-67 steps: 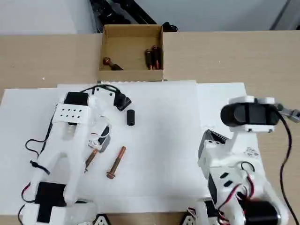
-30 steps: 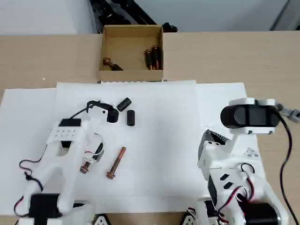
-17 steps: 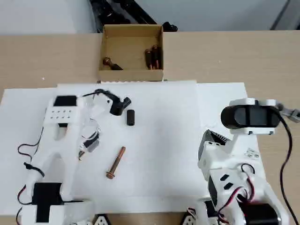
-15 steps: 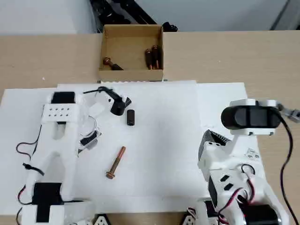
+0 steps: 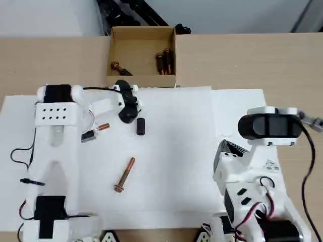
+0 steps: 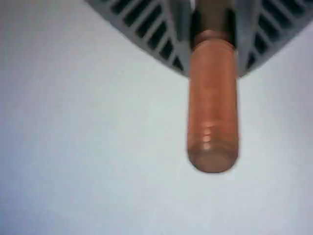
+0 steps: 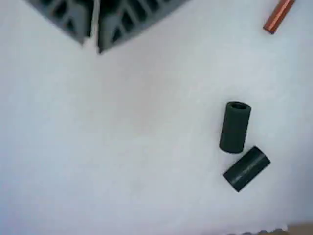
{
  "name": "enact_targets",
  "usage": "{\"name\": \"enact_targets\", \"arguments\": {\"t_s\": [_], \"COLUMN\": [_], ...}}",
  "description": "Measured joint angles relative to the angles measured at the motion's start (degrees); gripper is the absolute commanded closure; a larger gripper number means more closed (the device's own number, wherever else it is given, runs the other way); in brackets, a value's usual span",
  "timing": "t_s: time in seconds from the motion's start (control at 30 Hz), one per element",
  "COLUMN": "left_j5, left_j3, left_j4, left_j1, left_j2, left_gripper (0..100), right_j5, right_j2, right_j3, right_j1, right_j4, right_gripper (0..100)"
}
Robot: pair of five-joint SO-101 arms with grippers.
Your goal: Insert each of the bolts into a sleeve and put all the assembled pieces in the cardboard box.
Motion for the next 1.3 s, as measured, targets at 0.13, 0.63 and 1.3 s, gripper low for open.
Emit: {"name": "enact_targets", "arguments": {"t_s": [0.13,0.63,1.3], "left_j5": [-1.4,-1.6,7.4], "left_j3": [1.1,4.0,6.7], "left_j4": [-4.6,-14.5,-18.5], "left_j1": [-1.2,1.5,2.3], "left_j2": [5.0,19.2,18.8], "left_gripper": [99,99,86], "right_j5": [0.0,0.0,0.0], "right_j2": [0.0,0.0,0.0], "right_j3": [0.0,0.0,0.0], "right_j1": [0.0,0.0,0.0], "right_j4": [0.0,0.0,0.0], "right_gripper": [99.1,99.1,99.1]}}
